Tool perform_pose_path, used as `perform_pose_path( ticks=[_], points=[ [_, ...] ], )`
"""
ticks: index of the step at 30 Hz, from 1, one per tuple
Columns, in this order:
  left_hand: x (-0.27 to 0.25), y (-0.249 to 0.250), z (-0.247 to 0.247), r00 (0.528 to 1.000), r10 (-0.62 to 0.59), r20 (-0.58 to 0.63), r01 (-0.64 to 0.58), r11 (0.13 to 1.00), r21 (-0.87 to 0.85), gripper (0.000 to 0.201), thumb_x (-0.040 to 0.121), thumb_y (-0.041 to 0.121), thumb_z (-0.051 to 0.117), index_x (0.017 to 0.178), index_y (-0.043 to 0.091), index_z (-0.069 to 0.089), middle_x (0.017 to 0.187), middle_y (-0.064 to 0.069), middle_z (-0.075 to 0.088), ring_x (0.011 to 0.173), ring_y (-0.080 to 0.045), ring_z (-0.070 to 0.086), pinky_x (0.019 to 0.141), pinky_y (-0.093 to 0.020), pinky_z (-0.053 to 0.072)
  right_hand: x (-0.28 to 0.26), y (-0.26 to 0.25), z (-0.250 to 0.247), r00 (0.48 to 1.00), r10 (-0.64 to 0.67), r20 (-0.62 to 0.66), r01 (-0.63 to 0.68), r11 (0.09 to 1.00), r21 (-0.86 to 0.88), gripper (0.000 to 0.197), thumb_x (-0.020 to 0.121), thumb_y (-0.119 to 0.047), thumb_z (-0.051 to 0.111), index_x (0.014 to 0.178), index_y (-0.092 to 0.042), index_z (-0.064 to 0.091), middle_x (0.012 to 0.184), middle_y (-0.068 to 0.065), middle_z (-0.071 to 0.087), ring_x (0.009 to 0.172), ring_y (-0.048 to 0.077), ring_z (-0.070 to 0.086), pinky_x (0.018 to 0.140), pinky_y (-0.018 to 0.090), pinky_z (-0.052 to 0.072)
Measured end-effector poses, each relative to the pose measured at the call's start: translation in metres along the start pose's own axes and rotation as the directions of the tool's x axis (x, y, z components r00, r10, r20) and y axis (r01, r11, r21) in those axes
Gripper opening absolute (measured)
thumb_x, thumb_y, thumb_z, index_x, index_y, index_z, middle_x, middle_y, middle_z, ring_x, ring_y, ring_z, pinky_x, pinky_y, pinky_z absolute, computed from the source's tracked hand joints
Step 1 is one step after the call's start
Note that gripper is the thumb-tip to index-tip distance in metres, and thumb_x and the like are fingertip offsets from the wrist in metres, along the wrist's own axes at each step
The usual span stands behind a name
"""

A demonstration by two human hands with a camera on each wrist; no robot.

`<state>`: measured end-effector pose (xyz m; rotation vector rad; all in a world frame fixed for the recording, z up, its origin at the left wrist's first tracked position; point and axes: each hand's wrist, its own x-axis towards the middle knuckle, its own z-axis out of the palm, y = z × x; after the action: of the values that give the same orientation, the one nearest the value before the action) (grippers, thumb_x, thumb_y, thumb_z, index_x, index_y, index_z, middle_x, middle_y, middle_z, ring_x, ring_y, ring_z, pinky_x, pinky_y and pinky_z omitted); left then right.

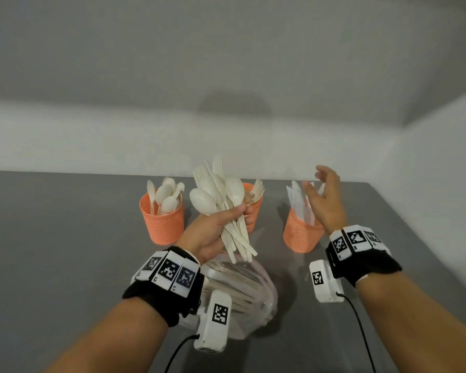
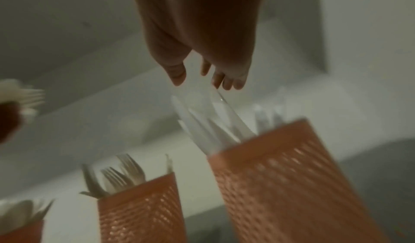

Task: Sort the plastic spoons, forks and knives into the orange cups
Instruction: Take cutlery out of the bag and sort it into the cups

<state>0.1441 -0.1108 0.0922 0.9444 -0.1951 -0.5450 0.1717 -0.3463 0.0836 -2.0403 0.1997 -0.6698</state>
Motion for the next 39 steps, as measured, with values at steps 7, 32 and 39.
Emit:
perform_pose_path(
  ticks=[7,32,39],
  points=[
    [-0.001,-0.001,-0.002,1.000,0.002,0.009,-0.002,0.998,0.063,0.017,0.093,0.001,0.044,0.086,0.007,0.059,0.072,0.000,0.061,0.071,-0.012,0.060,0.065,-0.020,0.053,-0.033,-0.094,0.031,0.878,-0.261,0.402,0.210,0.963,0.167,0.010,0.086,-0.005,0.060,0.089,-0.011,0.068,0.082,0.000,0.066,0.076,0.009,0.060,0.074,0.026,0.050],
    [-0.009,0.009,-0.024,0.990,0.115,-0.079,-0.095,0.970,0.225,0.021,0.079,0.029,0.066,0.084,0.009,0.063,0.061,-0.006,0.065,0.047,-0.020,0.058,0.044,-0.027,0.047,-0.090,-0.107,0.080,0.661,0.049,0.748,-0.068,0.998,-0.006,0.029,0.091,-0.013,0.044,0.120,-0.013,0.052,0.069,0.002,0.062,0.053,0.018,0.064,0.054,0.028,0.054],
    [-0.004,0.010,-0.018,0.972,0.118,-0.203,-0.114,0.993,0.028,0.020,0.092,0.017,0.053,0.096,0.005,0.068,0.089,-0.006,0.073,0.085,-0.012,0.070,0.080,-0.024,0.055,-0.101,-0.111,0.091,0.798,-0.055,0.600,0.295,0.904,-0.310,0.047,0.096,-0.015,0.039,0.139,-0.002,0.025,0.134,0.018,0.043,0.121,0.028,0.048,0.094,0.034,0.044]
  ],
)
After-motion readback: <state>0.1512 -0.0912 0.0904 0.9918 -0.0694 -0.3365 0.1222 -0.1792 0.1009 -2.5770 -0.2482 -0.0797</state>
